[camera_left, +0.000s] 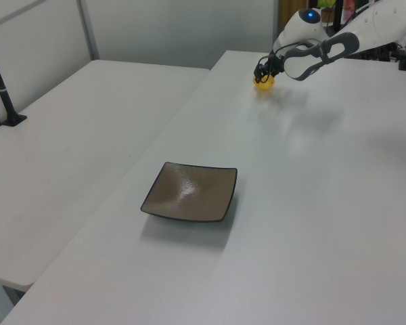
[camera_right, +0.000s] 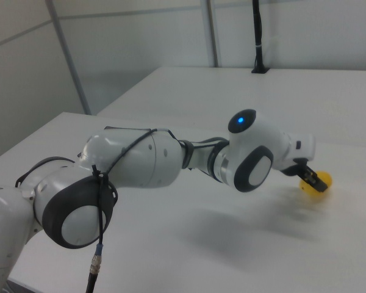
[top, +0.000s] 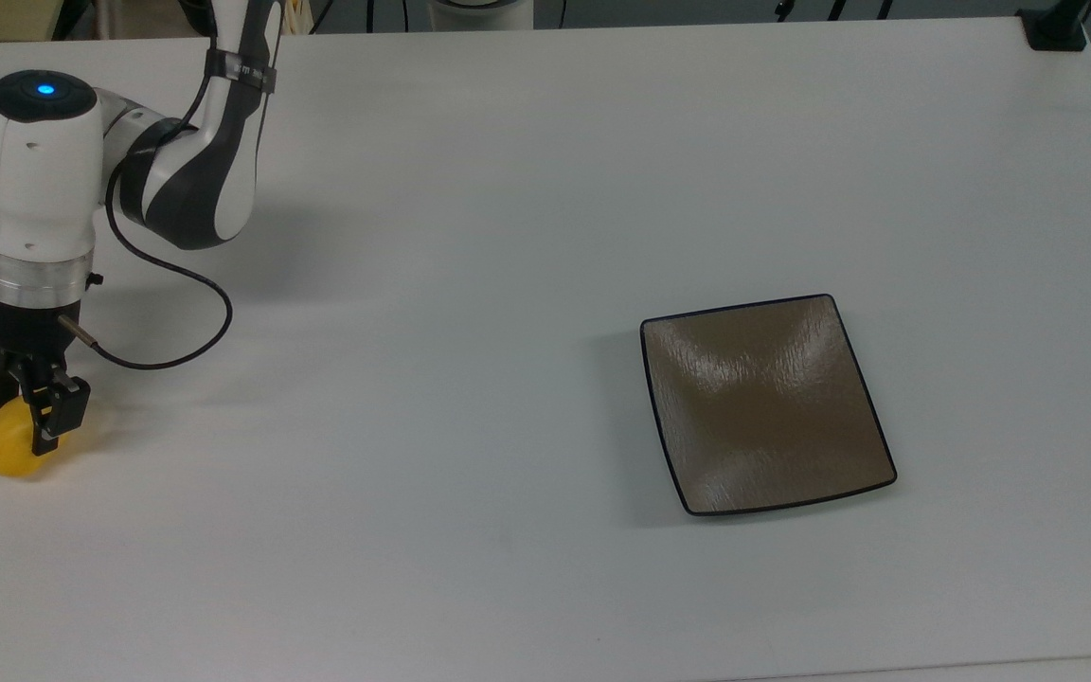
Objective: Put potatoes on a ceramic plate
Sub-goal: 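Lift the potato and carry it over the brown square plate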
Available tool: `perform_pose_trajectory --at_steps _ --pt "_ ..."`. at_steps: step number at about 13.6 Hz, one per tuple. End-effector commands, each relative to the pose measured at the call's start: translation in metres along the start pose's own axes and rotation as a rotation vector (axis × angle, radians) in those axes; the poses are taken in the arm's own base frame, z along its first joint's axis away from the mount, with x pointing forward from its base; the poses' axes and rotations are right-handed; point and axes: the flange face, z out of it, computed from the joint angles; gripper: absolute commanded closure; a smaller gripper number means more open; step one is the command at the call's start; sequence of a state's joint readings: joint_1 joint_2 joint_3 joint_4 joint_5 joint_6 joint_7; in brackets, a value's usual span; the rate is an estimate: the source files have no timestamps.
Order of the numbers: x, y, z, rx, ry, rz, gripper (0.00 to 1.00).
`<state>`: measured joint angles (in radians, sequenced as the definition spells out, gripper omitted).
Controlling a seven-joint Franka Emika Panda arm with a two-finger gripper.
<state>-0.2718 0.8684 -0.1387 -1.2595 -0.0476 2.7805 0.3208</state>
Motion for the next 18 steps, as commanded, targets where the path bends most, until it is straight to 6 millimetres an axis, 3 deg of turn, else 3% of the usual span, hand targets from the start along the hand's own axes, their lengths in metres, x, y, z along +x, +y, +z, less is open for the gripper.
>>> perform_pose_trajectory --at_steps 1,5,6,8,11,14,18 --pt "0.025 -0.044 -0.076 0.032 -0.039 -0.017 0.75" --pt "0.043 -0.108 -0.188 0.094 -0.14 -0.053 0.75" --pt "0.036 -0.128 -0.222 0.124 -0.179 -0.067 0.75" --pt "0.022 -0.162 -0.269 0.178 -0.208 -0.099 0.75" --pt "-0.026 -0.225 -0.344 0.257 -0.291 -0.202 0.75" --pt "-0.06 -0.273 -0.376 0.333 -0.328 -0.277 0.75" --pt "-0.119 -0.35 -0.378 0.412 -0.331 -0.388 0.75"
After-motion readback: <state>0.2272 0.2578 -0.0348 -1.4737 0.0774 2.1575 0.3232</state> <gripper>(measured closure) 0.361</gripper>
